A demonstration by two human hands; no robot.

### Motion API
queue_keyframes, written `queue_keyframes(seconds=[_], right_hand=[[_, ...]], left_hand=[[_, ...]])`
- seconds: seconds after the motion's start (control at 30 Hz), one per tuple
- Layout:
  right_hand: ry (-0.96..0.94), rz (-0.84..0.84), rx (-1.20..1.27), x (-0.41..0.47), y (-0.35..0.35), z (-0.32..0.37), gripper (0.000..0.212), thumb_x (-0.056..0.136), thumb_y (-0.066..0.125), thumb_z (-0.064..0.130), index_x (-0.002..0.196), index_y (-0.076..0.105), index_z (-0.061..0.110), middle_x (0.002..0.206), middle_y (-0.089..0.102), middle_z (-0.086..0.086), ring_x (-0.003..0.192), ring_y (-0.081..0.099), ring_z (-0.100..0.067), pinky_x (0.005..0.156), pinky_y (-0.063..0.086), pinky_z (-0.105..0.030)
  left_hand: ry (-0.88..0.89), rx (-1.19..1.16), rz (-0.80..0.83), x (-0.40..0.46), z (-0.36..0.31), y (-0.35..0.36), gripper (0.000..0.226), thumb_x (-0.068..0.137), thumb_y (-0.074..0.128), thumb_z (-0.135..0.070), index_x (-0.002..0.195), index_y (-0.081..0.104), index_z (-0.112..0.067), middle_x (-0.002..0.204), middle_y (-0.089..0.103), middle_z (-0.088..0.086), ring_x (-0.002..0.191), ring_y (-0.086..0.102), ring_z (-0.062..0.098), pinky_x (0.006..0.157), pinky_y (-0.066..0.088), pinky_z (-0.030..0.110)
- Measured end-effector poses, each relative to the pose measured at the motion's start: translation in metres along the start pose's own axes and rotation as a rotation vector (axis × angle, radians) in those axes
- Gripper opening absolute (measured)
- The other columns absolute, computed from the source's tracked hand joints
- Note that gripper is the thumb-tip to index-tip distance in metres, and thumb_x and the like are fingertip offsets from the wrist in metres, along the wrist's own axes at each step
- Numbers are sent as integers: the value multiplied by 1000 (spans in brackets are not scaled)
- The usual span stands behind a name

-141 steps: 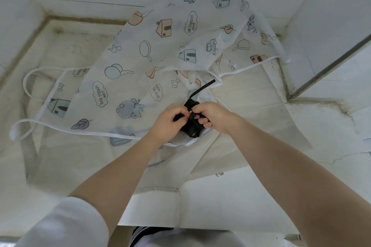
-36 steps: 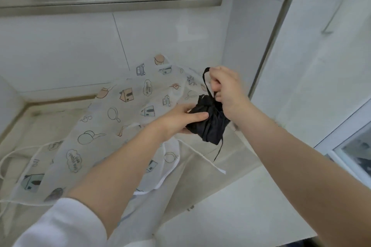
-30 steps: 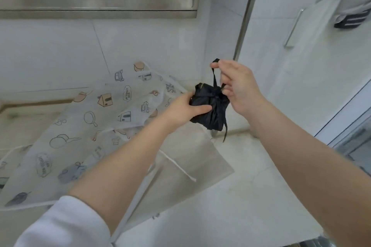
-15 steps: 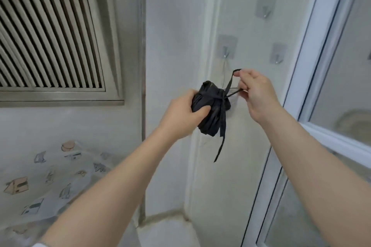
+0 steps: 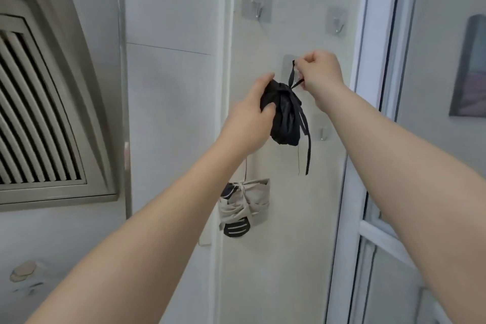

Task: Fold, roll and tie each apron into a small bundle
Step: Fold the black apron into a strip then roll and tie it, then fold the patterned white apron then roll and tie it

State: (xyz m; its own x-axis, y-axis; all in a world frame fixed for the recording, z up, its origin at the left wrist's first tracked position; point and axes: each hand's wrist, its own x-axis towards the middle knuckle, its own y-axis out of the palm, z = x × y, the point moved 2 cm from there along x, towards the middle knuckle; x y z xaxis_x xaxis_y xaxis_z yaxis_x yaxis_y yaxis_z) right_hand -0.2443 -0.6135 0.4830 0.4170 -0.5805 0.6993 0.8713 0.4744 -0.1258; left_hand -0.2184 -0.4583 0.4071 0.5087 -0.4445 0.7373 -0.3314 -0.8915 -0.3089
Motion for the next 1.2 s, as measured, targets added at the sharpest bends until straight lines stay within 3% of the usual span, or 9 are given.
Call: queue_keyframes(seconds=[0.13,0.43,0.57,0.63,0.73,0.87,0.97,1.07,1.2], right_hand=[[40,-36,3,16,1,-22,12,84,51,16,72,48,18,69,54,2,66,49,-17,60,39,-29],[21,-19,-201,-3,-9,-54,21,85,52,13,69,44,24,76,51,6,77,52,-19,60,39,-24],[-8,-17,-334,-28,3,-42,18,89,47,16,83,60,26,109,56,-1,99,53,-21,80,46,-31],[-97,-170,-469,-51,10,-24,23,92,45,16,109,59,19,125,45,-4,111,45,-22,87,38,-29],[-466,-266,-295,-106,33,5,21,85,45,6,101,59,8,105,54,-2,93,50,-19,76,35,-25],[-665,142,-59,-183,92,2,22,77,39,6,74,61,4,61,42,15,59,42,-12,54,37,-29],[-529,424,-85,-239,147,-16,24,76,38,10,75,62,8,60,45,14,60,44,-14,59,44,-33],[-368,787,-154,-303,206,-29,24,83,41,4,81,64,10,58,45,16,57,42,-11,64,45,-33],[-200,1038,-233,-368,264,-48,26,85,42,2,87,66,11,81,65,-3,77,59,-22,74,49,-34]], left_hand=[[-85,80,44,16,10,9,46,97,34,-17,138,41,-36,104,55,-10,83,57,15,83,54,41],[-27,461,108,9,21,27,50,93,44,-26,142,34,-31,120,60,5,102,56,26,83,50,36],[84,812,-39,-2,23,20,42,90,52,-29,132,46,-25,122,45,7,112,41,28,82,31,30],[125,709,-103,-11,24,7,32,89,53,-26,120,57,-19,122,43,5,110,42,26,84,34,30],[106,477,-177,-37,32,-27,21,91,51,-22,107,63,-16,114,50,1,94,53,20,83,43,29],[-12,550,-151,-106,79,-82,14,89,52,-12,92,64,-17,94,56,-6,73,52,13,75,38,17],[-168,666,62,-166,136,-123,13,87,55,-7,91,68,-10,88,59,0,73,55,19,74,46,32],[-409,742,217,-233,184,-166,17,90,54,-10,99,67,-6,97,63,7,83,56,22,70,37,26],[-582,744,315,-304,230,-206,19,92,52,-13,100,66,-3,102,67,11,90,60,28,72,40,28]])
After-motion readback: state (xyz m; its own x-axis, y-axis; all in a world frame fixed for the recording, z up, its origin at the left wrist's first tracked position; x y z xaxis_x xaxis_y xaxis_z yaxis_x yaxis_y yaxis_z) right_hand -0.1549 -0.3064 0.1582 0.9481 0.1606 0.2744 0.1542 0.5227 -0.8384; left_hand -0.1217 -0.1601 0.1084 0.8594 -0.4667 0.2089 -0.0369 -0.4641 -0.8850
